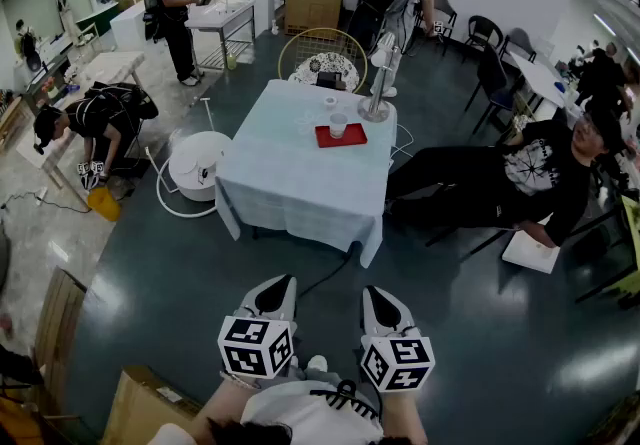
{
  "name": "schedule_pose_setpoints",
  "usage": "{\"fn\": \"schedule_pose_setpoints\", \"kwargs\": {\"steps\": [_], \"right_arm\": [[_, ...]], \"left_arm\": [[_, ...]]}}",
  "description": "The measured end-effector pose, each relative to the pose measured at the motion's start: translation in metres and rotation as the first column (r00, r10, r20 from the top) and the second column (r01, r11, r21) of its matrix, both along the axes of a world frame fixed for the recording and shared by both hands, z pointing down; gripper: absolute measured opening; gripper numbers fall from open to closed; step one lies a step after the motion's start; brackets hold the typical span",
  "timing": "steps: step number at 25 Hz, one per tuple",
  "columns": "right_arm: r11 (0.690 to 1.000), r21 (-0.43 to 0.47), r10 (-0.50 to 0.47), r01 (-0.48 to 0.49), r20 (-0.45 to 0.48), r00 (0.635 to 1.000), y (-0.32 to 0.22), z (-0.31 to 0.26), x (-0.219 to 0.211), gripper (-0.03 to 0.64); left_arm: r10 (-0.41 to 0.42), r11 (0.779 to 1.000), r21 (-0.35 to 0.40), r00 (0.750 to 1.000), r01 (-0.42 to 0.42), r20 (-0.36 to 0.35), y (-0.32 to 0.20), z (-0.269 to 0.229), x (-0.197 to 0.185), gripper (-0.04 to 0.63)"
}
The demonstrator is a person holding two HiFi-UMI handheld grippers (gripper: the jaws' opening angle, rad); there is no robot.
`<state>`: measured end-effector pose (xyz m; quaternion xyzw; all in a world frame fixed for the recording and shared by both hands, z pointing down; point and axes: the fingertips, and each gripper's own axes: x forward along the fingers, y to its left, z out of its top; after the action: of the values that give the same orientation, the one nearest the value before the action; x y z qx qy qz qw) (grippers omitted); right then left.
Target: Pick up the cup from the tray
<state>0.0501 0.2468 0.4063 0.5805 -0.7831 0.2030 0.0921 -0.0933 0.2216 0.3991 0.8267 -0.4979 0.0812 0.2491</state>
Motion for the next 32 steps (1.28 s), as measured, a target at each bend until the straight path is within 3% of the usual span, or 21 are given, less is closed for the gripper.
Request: {"fn": "schedule_pose_setpoints", "kwargs": {"steps": [17,23,32], "right_arm": [[1.0,-0.02,0.002,-0.002,0.001,1.0,-0.006,0.005,0.013,0.023],[0.999,-0.019,-0.045,0.045,0.034,0.998,-0.006,0.004,0.016,0.026],[0.994,-0.019,-0.105,0.107,0.081,0.991,-0.013,0.008,0.031,0.111]], "left_arm": [[0.005,1.0,-0.004,1.0,-0.005,0.004,-0.007,-0.001,0.016,0.0],[0.004,1.0,-0.003,1.0,-0.004,0.005,-0.008,-0.002,0.025,0.0],[-0.022,1.0,-0.006,1.0,0.022,0.013,-0.012,0.003,0.04,0.0]]}}
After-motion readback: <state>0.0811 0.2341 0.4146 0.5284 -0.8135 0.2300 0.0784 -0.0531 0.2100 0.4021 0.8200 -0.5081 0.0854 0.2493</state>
